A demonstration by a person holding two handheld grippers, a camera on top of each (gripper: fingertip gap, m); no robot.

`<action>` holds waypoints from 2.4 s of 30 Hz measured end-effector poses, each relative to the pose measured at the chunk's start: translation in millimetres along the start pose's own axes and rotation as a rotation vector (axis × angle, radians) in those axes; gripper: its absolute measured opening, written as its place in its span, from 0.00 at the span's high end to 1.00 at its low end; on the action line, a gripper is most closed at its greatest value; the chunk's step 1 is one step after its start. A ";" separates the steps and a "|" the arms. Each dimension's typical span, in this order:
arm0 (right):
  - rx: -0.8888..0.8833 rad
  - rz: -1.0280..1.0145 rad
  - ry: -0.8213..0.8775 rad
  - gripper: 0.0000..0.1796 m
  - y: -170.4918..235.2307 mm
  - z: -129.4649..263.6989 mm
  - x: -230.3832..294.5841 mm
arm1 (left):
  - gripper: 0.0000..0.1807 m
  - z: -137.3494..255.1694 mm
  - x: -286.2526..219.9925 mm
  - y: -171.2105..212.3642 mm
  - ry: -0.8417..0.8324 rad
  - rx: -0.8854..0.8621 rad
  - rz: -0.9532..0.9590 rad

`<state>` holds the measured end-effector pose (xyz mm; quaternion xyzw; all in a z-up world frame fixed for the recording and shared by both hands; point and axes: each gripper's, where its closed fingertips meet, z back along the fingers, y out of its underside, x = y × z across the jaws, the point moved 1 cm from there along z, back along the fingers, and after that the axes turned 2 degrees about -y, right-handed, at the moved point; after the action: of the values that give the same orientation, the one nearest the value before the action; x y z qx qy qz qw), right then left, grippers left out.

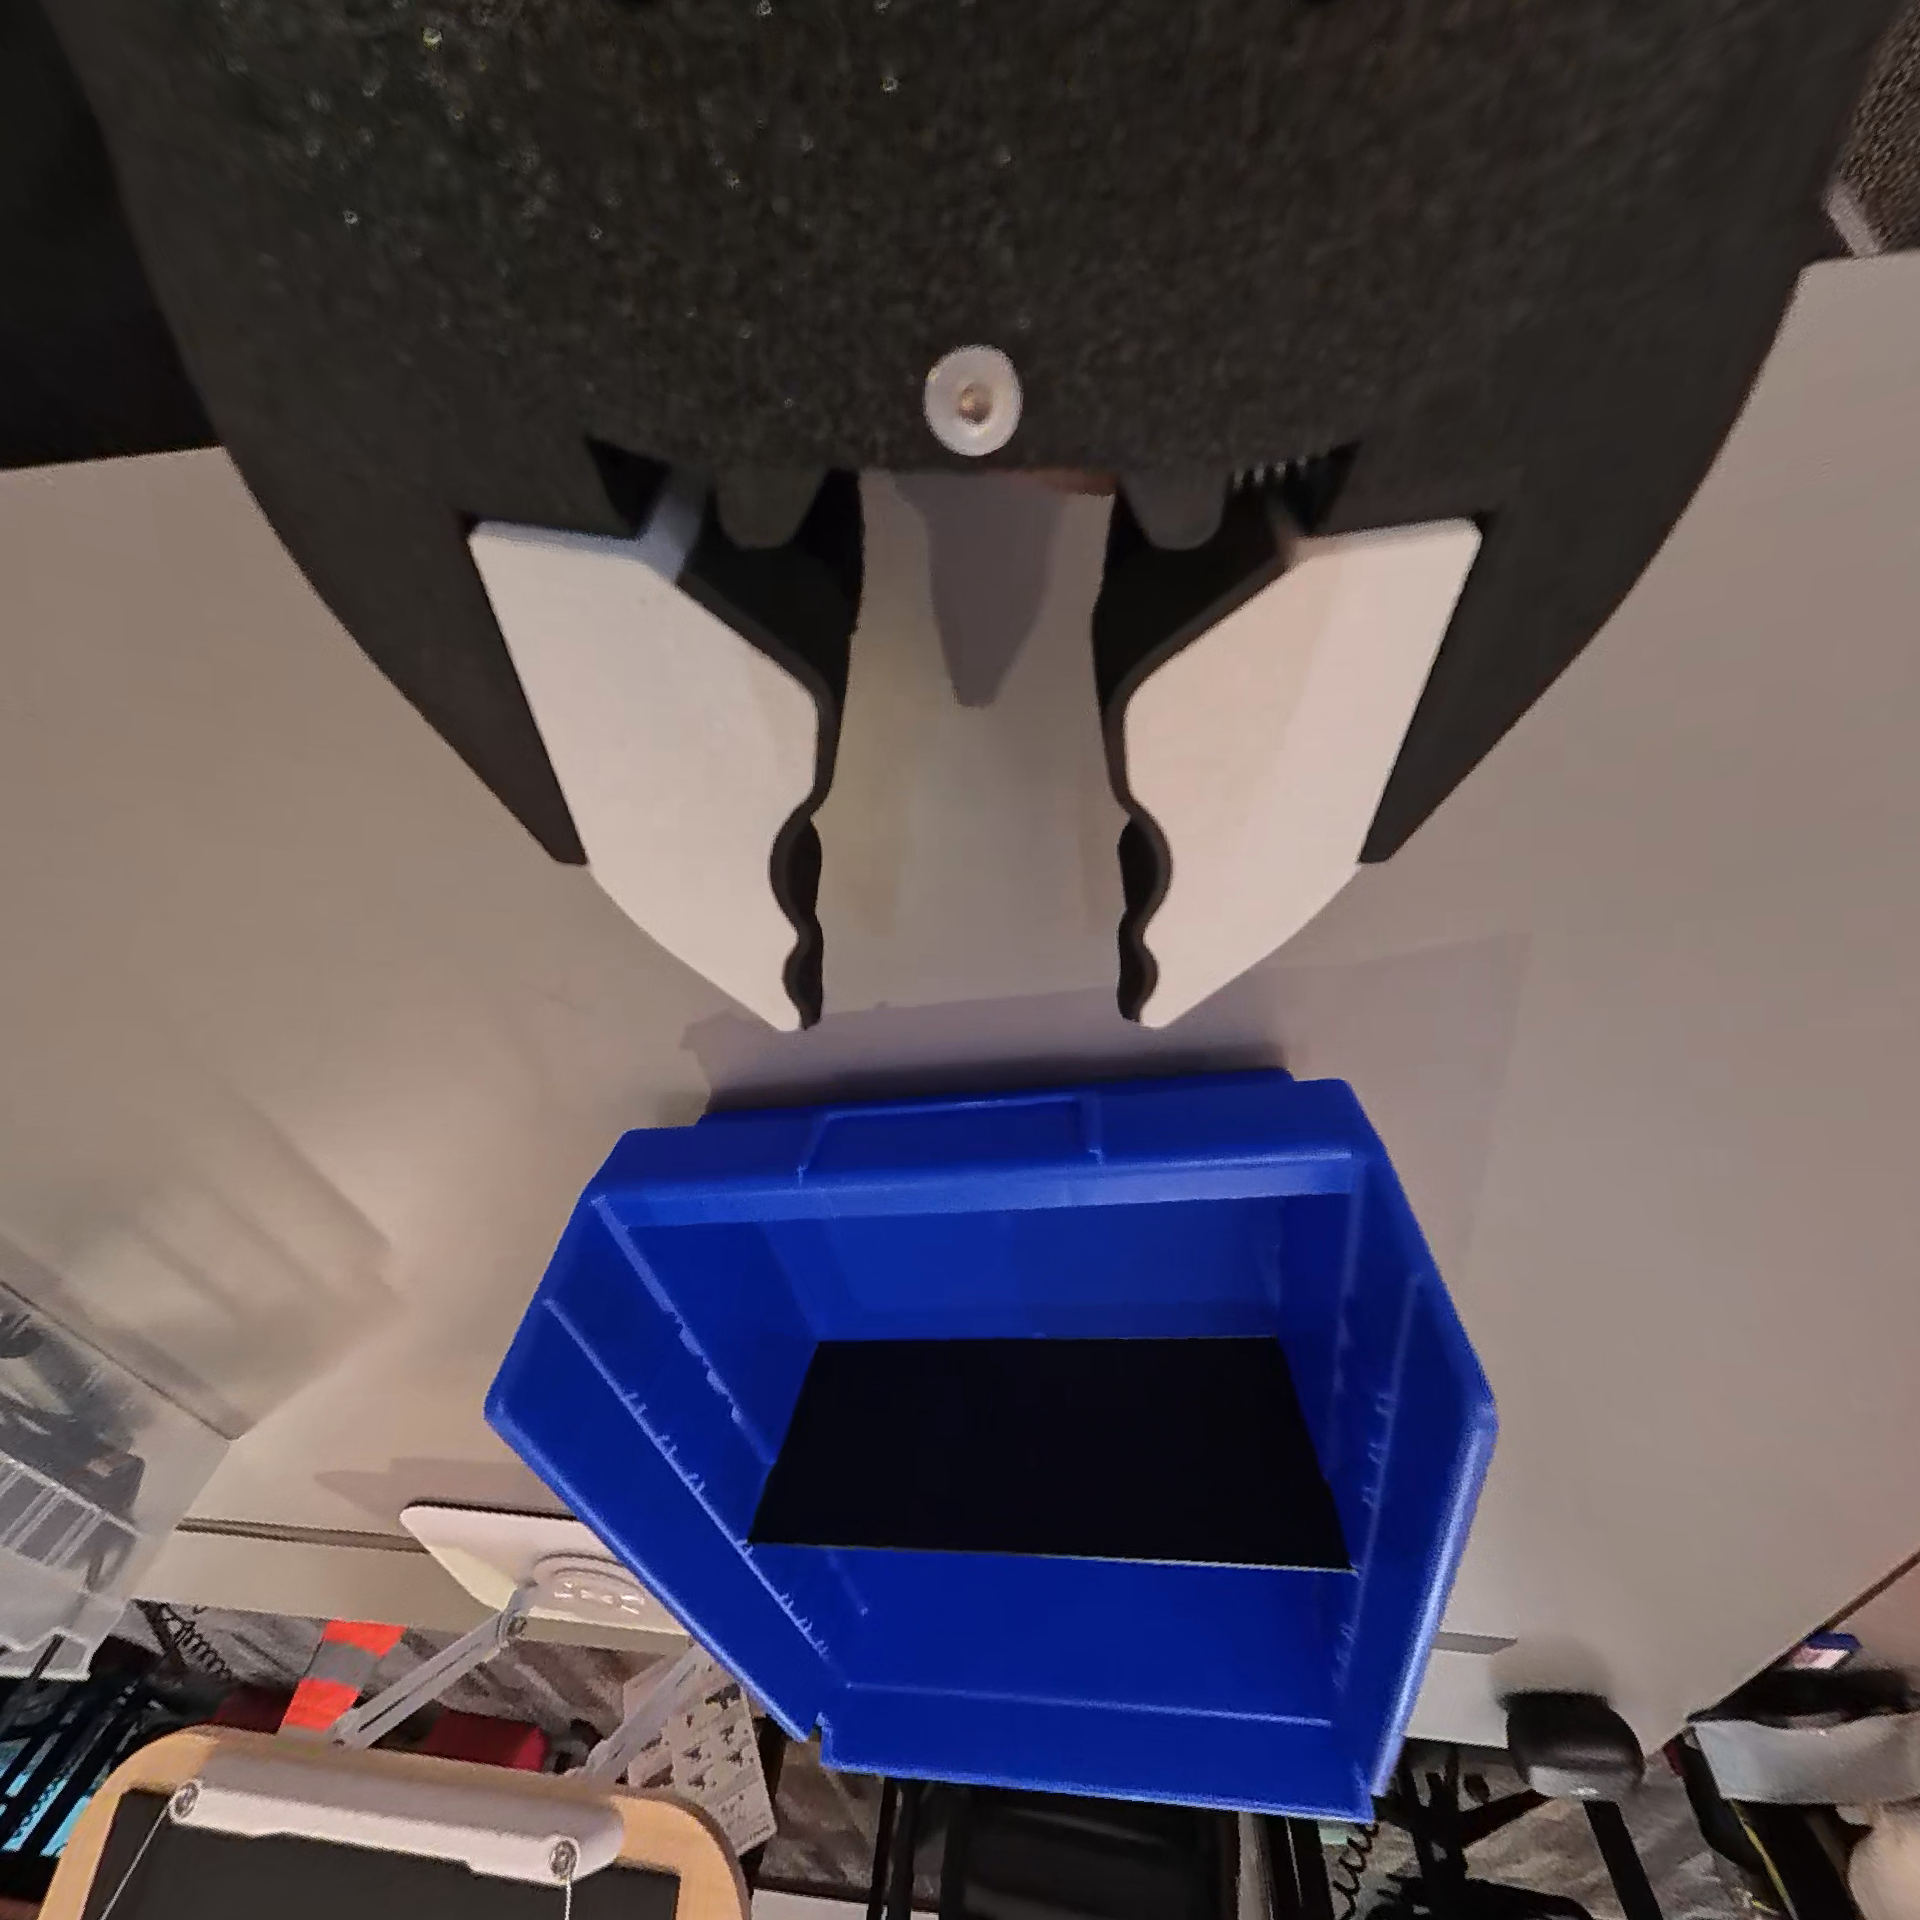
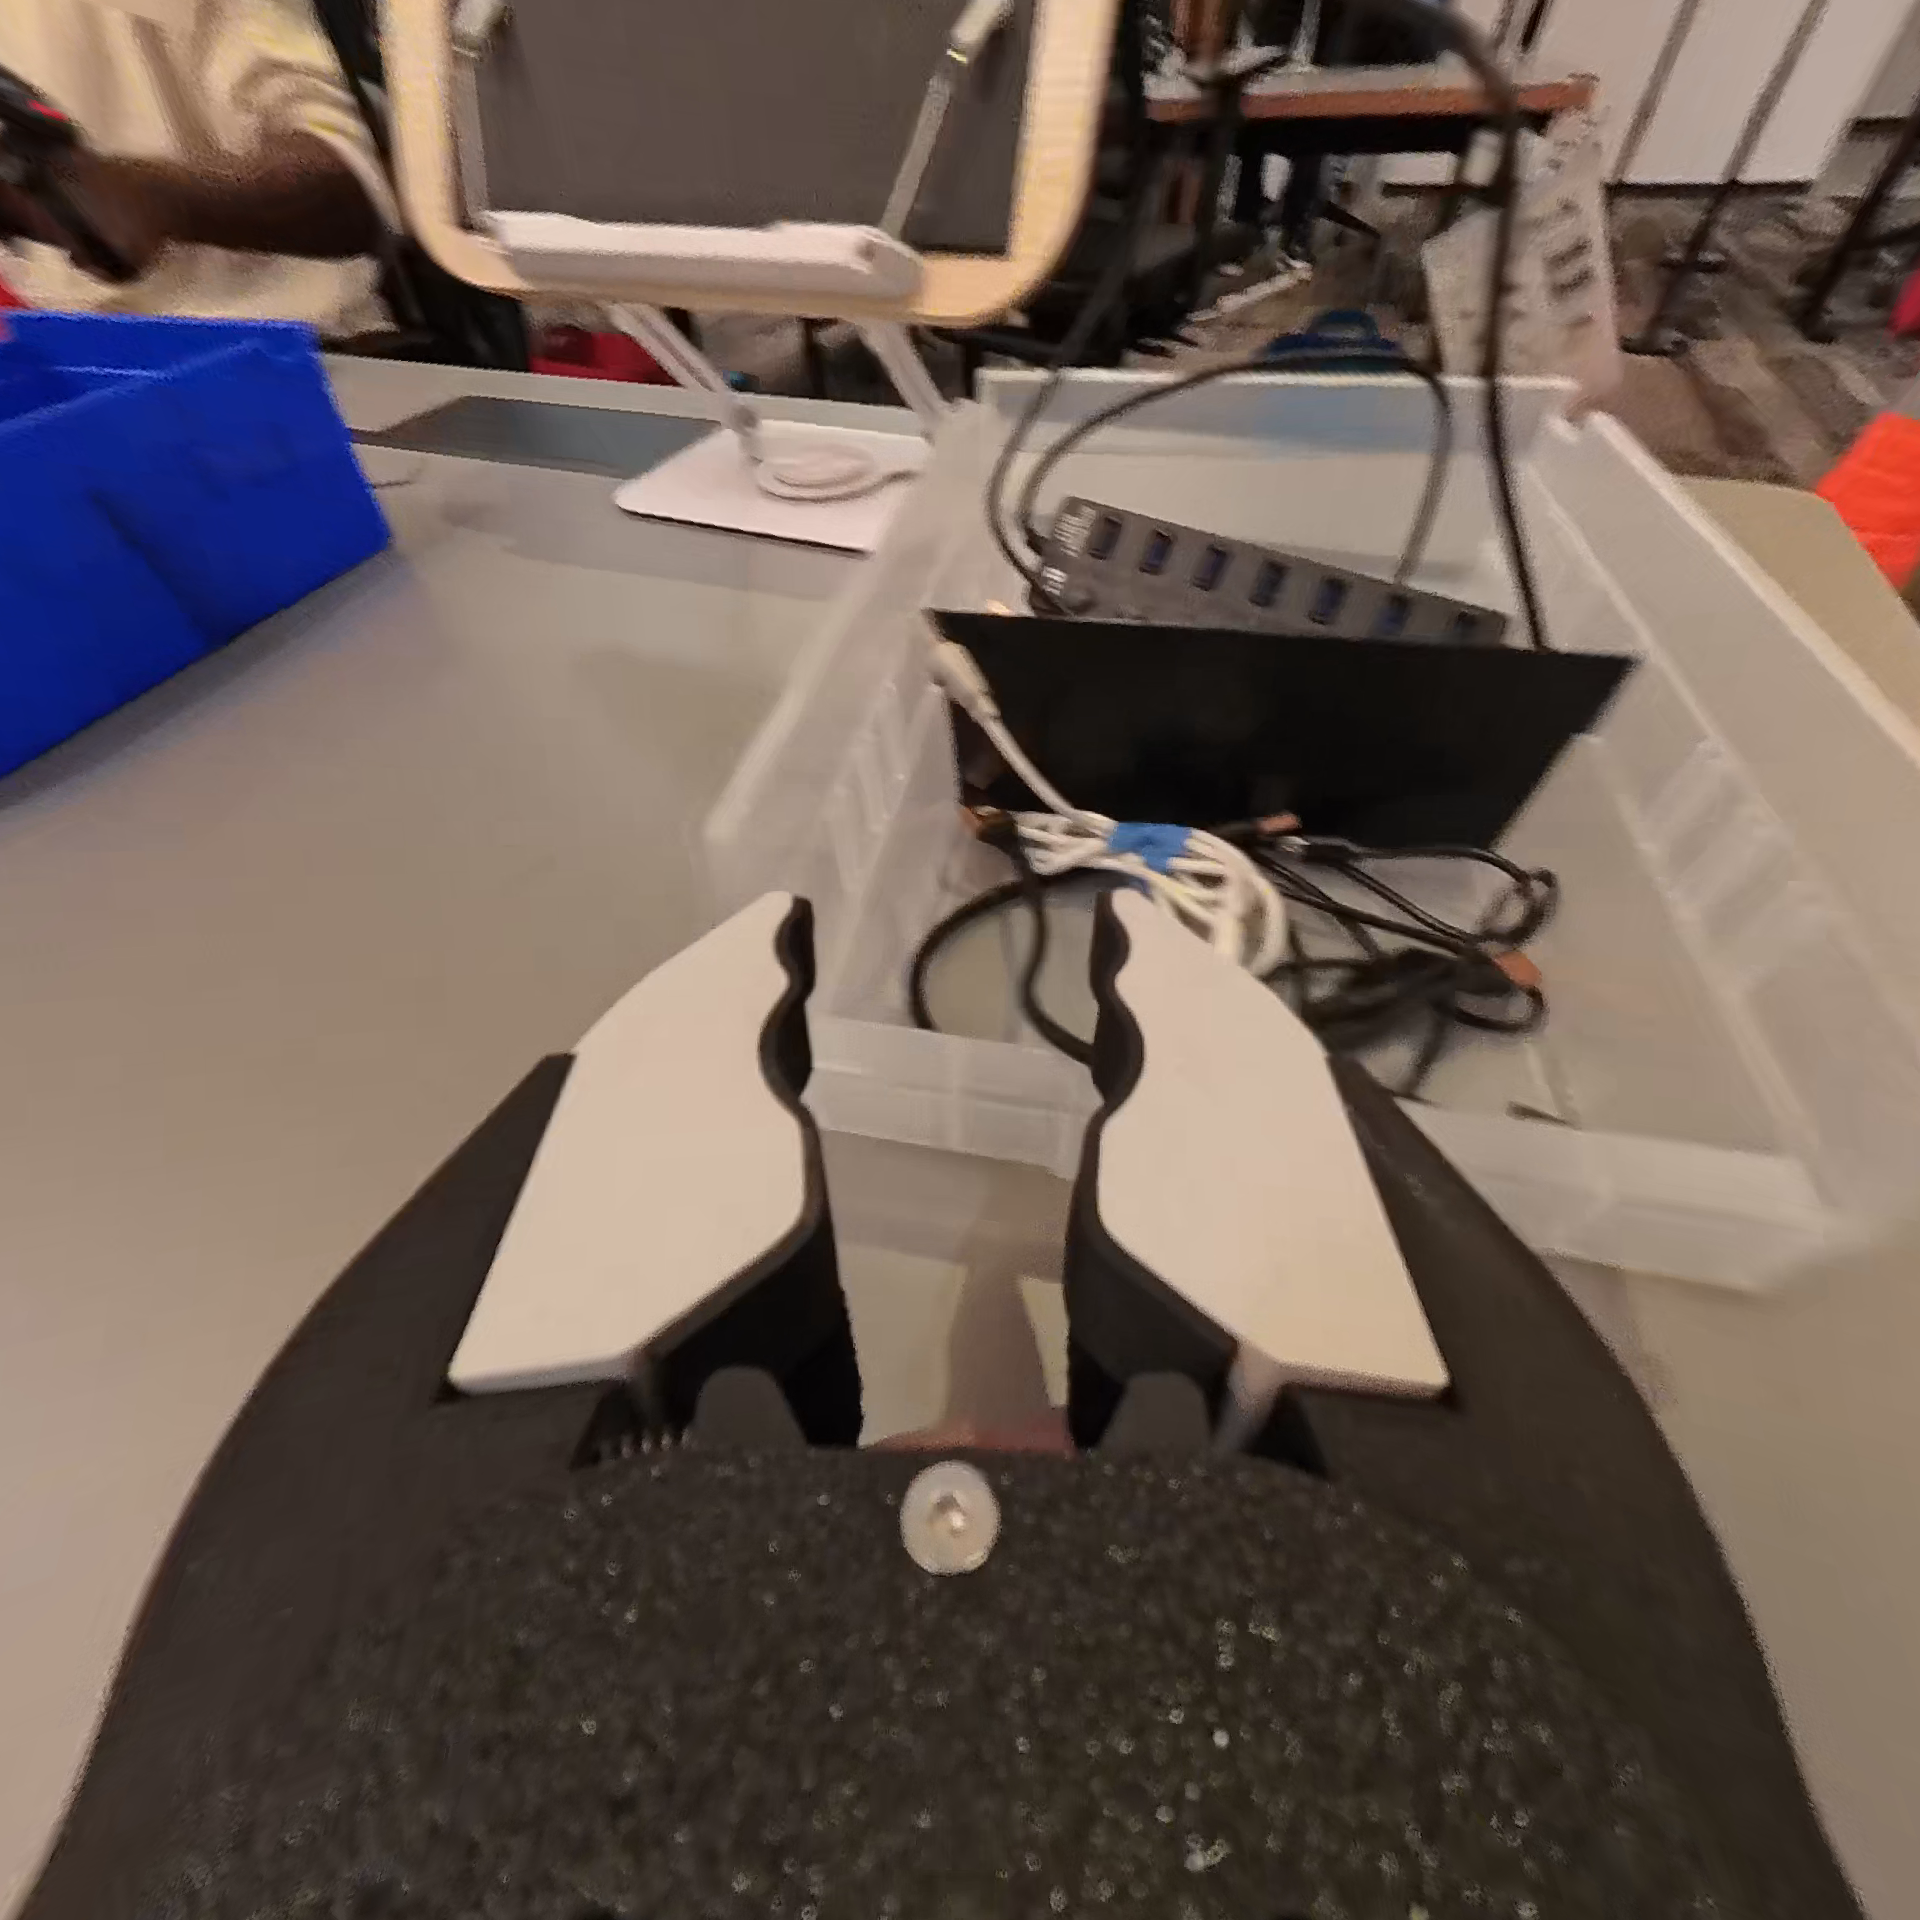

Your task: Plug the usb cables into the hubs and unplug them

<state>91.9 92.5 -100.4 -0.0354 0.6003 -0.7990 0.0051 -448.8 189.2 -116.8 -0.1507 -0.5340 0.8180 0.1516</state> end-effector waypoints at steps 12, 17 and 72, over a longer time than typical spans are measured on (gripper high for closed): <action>0.120 0.110 -0.099 0.46 13.8 -43.8 89.2 | 0.62 -6.3 -64.3 0.1 0.135 -0.058 -0.228; 0.130 0.177 -0.267 0.56 22.3 -23.2 140.8 | 0.63 -4.0 -142.5 0.8 0.312 -0.034 -0.268; 0.130 -0.050 0.111 0.94 17.6 -79.9 163.7 | 0.87 -74.4 -154.7 -46.1 0.194 -0.074 -0.180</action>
<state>-77.0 156.0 -131.2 -0.0056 0.5456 -0.8367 -0.0458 -273.9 205.3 -89.9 -0.1862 -0.5578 0.7626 0.2695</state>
